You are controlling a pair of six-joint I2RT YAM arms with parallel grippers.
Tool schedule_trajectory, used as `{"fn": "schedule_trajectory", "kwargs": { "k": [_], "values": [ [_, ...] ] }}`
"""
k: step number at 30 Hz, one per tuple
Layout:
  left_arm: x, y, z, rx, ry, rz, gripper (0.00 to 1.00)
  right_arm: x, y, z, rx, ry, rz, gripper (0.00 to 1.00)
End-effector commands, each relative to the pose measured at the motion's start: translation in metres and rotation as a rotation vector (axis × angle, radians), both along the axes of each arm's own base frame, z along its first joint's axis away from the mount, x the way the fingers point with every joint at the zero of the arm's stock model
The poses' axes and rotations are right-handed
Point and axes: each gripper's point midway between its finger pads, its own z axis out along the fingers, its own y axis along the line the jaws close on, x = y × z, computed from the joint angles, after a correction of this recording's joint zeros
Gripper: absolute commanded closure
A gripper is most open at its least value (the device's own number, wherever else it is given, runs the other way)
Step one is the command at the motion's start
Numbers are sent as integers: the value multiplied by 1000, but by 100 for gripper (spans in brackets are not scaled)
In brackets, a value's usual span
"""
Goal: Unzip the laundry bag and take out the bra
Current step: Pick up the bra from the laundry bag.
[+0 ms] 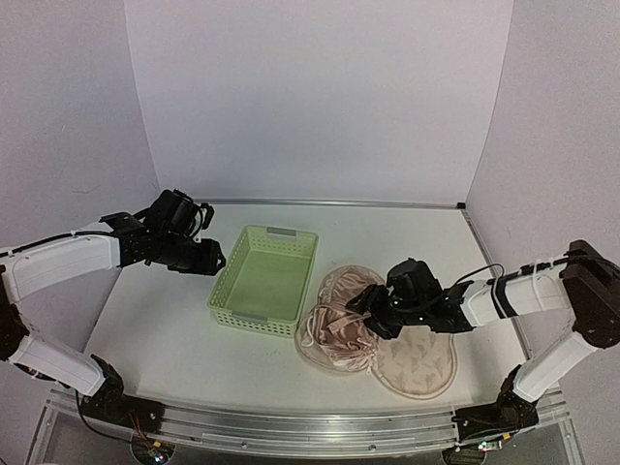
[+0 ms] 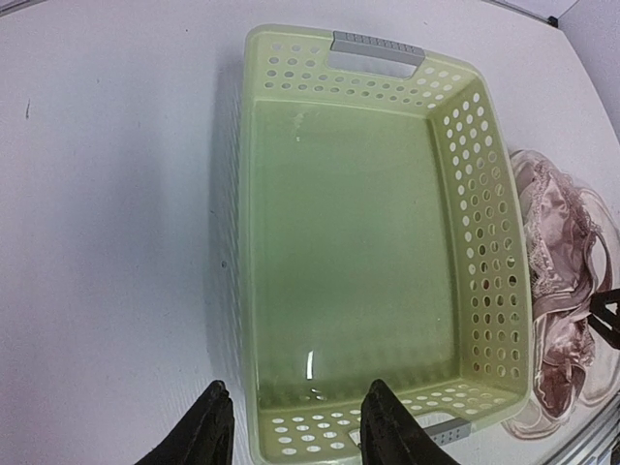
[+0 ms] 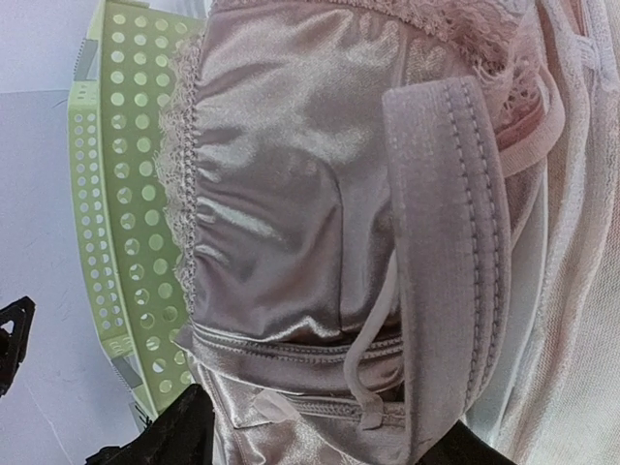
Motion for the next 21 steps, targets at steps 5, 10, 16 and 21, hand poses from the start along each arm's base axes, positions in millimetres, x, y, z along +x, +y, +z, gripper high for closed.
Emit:
{"fn": "schedule_trajectory", "kwargs": {
  "k": [5, 10, 16, 21],
  "values": [
    [1, -3, 21, -43, -45, -3, 55, 24, 16, 17, 50, -61, -39, 43],
    [1, -3, 22, -41, -49, -3, 55, 29, 21, 18, 61, -70, -40, 57],
    [2, -3, 25, -42, -56, -3, 55, 31, 21, 18, 59, -77, -48, 86],
    [2, -4, 28, -43, -59, -7, 55, 30, 21, 27, 72, -97, -37, 100]
  ]
}}
